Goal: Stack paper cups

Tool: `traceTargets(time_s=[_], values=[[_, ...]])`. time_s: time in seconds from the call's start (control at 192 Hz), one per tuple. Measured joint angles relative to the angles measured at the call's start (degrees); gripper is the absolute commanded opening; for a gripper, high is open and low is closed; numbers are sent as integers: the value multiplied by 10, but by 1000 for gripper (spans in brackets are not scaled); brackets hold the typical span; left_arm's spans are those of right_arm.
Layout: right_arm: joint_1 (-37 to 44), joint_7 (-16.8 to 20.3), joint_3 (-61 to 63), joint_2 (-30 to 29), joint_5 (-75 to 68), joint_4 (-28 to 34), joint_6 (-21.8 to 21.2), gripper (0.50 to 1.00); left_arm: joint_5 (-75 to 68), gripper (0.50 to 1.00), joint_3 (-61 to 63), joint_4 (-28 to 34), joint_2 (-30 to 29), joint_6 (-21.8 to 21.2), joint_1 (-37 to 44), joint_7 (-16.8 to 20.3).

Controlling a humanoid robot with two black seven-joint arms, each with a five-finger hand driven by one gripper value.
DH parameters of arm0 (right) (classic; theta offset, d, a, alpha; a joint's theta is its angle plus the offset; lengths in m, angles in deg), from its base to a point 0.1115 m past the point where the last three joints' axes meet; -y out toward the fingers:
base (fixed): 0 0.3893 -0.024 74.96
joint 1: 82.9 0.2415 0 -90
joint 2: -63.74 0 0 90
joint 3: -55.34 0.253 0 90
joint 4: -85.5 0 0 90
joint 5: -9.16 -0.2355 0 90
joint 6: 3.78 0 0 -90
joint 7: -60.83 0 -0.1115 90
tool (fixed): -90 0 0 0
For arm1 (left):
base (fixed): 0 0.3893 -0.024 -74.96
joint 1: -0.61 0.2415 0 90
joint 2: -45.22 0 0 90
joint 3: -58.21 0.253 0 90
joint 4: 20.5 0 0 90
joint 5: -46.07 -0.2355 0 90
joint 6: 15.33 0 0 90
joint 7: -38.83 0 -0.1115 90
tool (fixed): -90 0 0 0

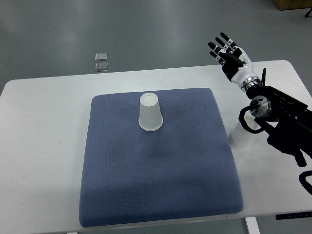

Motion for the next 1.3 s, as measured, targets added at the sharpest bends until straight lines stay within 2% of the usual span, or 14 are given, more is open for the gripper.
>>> traceTargets(time_s=[1.298], values=[[9, 0, -2, 8, 1, 8, -1, 911, 0, 1000, 1, 6, 0, -1, 1, 0]])
